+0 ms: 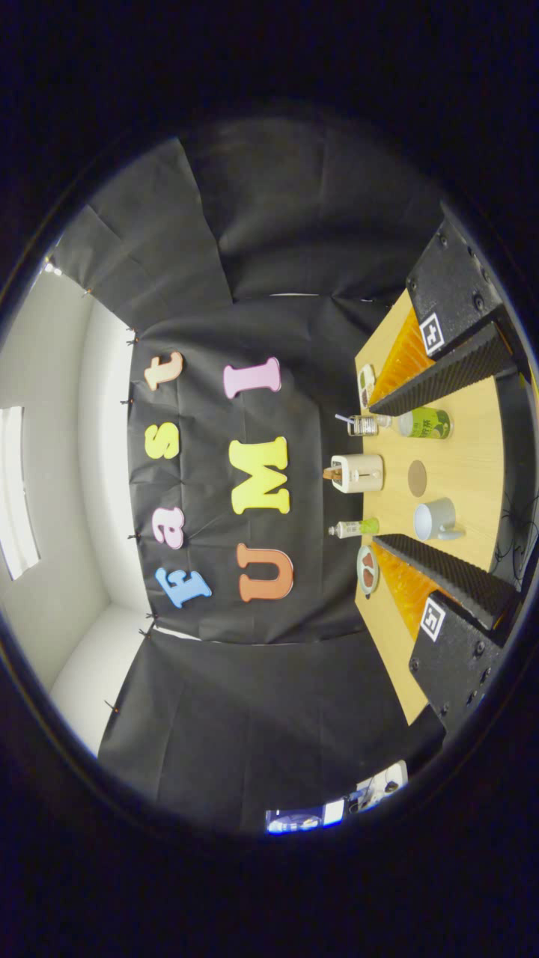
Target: Take the bottle from table, then pour the juice into the cup, finally place the bottle on the coaster
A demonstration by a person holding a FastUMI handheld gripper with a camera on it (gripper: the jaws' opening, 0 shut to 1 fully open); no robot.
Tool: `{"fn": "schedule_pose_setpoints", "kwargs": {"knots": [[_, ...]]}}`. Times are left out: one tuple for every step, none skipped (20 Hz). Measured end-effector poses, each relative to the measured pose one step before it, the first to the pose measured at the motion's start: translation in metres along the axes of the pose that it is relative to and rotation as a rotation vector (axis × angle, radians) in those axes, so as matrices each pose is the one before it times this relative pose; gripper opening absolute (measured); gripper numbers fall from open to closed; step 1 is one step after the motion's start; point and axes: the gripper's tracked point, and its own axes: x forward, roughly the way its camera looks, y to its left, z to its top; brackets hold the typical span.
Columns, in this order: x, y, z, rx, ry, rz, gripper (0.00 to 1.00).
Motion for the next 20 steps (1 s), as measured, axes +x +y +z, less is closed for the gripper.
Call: {"fn": "schedule_pose_setpoints", "kwargs": {"knots": [[-0.00010,0.00014,0.00021,-0.00477,0.00198,-0.00306,1.00],[0.00070,-0.00045,-0.00167,-0.00513,0.00520,-0.00371,1.00],[0.00086,0.00028,-0.00064,-0.00163,0.00386,-0.00196,1.00],[0.00111,0.00042,-0.00127,-0.00084,0.00472,-0.00170,1.00],[0.00096,-0.00162,-0.00154,0.00071,0.00535,-0.00455,1.00],[0.00177,-0.00187,-0.00171,0.00258,0.00577,-0.00445,1.00],[0.00186,-0.00154,-0.00133,0.00197,0.00532,-0.00351,1.00],[0.00288,-0.00202,-0.00332,0.00048,0.00456,-0.00447,1.00],[0.00215,-0.00135,-0.00107,0.00069,0.00172,-0.00204,1.00],[0.00316,-0.00173,-0.00206,0.00058,0.00106,-0.00230,1.00],[0.00369,-0.00244,-0.00234,0.00017,0.00005,-0.00462,1.00],[0.00350,-0.00156,-0.00251,-0.00075,-0.00181,0.00092,1.00],[0.00454,-0.00101,-0.00094,0.00500,-0.00556,0.00206,1.00],[0.00538,-0.00365,-0.00378,0.00488,-0.00160,-0.00635,1.00],[0.00584,-0.00323,-0.00440,0.00308,0.00152,-0.00562,1.00],[0.00628,-0.00227,-0.00558,0.00062,0.00739,-0.00249,1.00],[0.00757,-0.00143,-0.00759,-0.00237,0.01105,-0.00524,1.00],[0.00819,-0.00377,-0.00844,-0.00336,0.01563,-0.00554,1.00],[0.00903,-0.00413,-0.00769,-0.00038,0.01851,-0.00457,1.00],[0.00948,-0.00410,-0.00873,0.00335,0.01753,-0.00411,1.00]]}}
